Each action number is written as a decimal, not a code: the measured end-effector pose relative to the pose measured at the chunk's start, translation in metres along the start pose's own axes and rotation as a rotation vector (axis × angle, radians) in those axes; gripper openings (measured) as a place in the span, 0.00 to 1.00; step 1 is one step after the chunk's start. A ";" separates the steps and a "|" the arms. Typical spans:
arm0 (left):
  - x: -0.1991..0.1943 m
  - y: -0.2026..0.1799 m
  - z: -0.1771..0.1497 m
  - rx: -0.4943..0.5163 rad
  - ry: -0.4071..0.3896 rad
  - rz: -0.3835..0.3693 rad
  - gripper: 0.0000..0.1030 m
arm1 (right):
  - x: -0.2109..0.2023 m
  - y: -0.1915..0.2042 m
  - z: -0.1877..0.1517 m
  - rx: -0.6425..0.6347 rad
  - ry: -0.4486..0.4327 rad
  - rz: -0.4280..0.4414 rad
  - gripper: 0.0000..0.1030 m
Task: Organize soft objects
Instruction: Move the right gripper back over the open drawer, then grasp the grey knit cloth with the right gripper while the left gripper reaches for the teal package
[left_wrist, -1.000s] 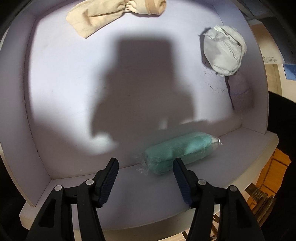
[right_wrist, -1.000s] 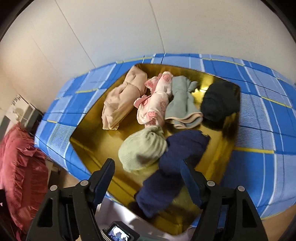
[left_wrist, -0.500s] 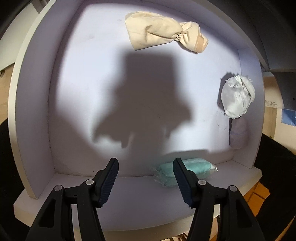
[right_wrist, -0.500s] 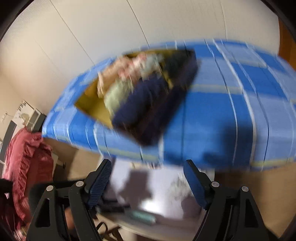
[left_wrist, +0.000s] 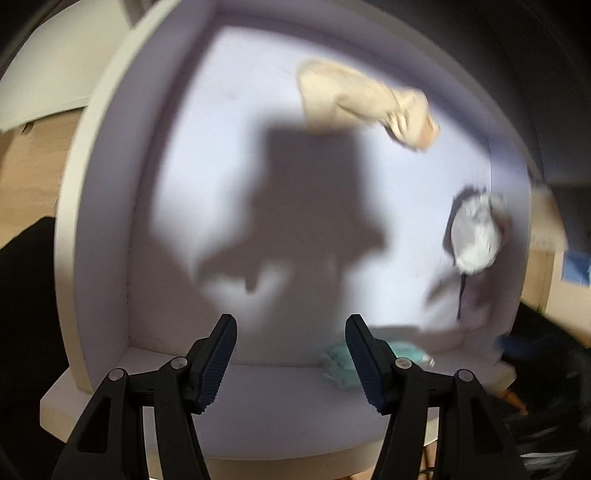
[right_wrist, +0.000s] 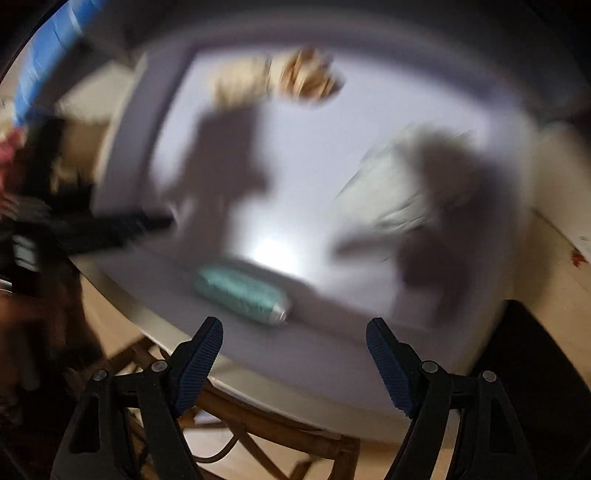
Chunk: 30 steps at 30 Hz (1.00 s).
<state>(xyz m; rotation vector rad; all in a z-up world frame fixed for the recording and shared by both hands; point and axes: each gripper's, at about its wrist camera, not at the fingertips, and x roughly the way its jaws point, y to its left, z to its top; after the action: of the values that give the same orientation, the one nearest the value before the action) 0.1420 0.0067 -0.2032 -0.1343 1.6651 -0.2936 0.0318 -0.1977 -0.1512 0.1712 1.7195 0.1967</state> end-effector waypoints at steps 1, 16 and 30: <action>-0.002 0.002 0.001 -0.014 -0.012 -0.010 0.60 | 0.010 0.002 0.004 -0.005 0.027 -0.005 0.78; -0.027 0.022 0.007 -0.078 -0.071 -0.040 0.60 | 0.046 0.004 0.059 0.108 -0.041 -0.015 0.82; 0.018 -0.035 0.000 0.149 0.077 0.031 0.64 | -0.013 -0.054 0.031 0.111 -0.036 -0.107 0.85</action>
<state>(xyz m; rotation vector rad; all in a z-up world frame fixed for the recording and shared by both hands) 0.1369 -0.0315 -0.2107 0.0151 1.7131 -0.4020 0.0642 -0.2522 -0.1552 0.1632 1.6993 0.0189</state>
